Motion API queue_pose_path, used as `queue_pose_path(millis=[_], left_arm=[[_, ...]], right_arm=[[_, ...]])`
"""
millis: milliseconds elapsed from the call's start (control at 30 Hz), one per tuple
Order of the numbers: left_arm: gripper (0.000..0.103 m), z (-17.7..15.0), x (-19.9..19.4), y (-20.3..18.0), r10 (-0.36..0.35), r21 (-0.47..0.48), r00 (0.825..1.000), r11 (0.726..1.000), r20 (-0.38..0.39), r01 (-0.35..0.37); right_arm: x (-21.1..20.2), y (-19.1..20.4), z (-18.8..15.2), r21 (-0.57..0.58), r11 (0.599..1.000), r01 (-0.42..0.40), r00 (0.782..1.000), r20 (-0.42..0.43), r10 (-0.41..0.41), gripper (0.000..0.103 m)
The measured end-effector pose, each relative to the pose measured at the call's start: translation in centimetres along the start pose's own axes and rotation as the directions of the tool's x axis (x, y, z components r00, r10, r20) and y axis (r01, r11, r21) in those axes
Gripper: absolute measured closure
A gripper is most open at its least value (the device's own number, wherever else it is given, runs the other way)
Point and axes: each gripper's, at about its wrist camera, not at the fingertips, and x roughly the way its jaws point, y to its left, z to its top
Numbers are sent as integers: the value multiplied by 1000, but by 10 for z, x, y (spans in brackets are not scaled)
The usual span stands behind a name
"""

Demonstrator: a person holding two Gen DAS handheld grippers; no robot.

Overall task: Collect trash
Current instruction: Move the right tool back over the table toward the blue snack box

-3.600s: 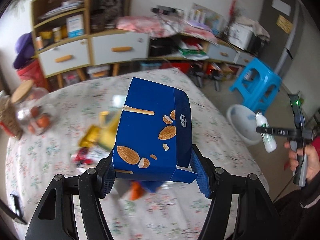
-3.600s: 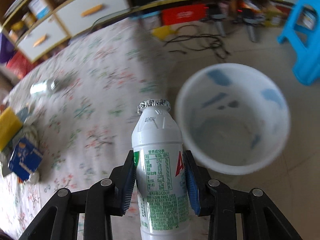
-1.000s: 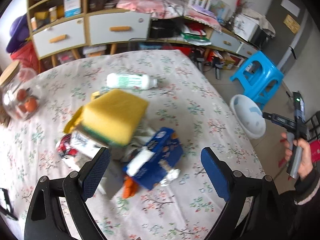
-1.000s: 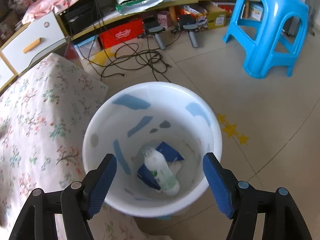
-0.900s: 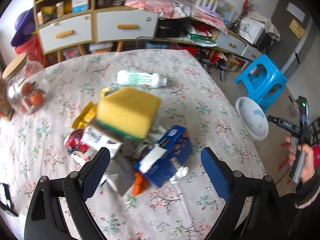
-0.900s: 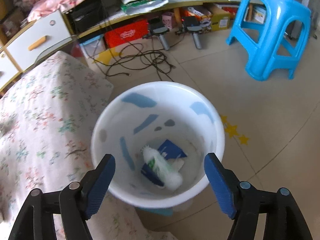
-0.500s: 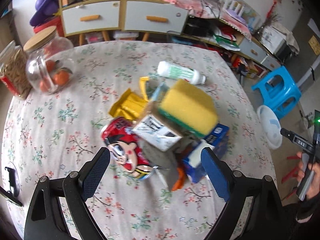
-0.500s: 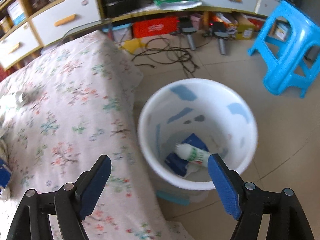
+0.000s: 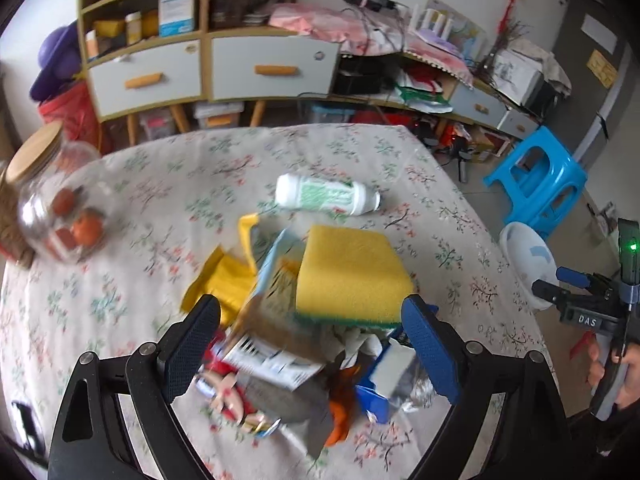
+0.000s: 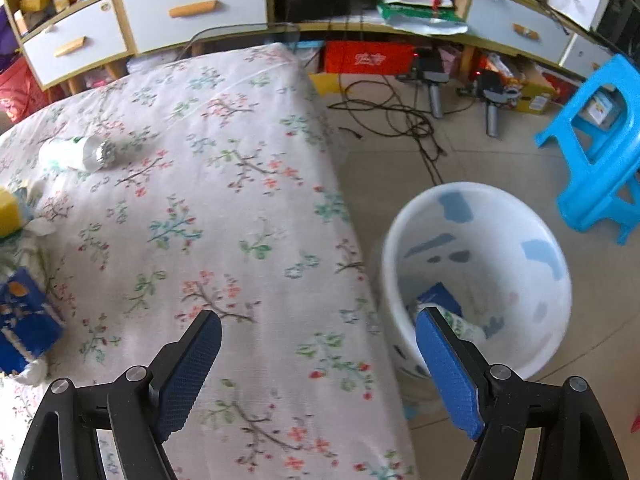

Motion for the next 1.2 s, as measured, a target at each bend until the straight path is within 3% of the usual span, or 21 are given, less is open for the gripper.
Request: queue_pose_path(millis=[67,267,400,433,567,633,700,967,1200], left_arm=[[11,2,4,-2,-3,16,1000,1000,6,3],[30,4,18,-3,-8,15,1000,1000,-4,8],[62,3,24,3,-10,-11,1000,1000,-26,10],[62,4,24,5,-19,-21,999,1000,-31,18],[60,7,17,12,-33,-58,999,998,-39,31],[34,7,16,15,-30,-70,998,997,-60,26],[27,5,10,20,-36,-95,998,995,-57,30],[27,-10,16,21,-58,-79,990,996,-131,47],[27,-21,20,-9,55,88,988,995,-144,-42]], right_arm=[[-1,7,0,-7,1000,-10,1000,-2,10,20],[-3,37,-1,-31,998,-63,998,-14,62,20],[-4,57,-2,-62,995,-81,997,-16,80,20],[-3,60,-2,-69,994,-83,996,-16,82,20],[0,70,-4,-90,992,-83,996,-24,81,20],[3,71,-4,-90,993,-81,996,-31,79,20],[4,70,-3,-83,993,-84,996,-36,81,20],[6,78,0,-51,988,-146,988,-54,143,20],[6,91,1,-70,985,-157,987,-53,154,20]])
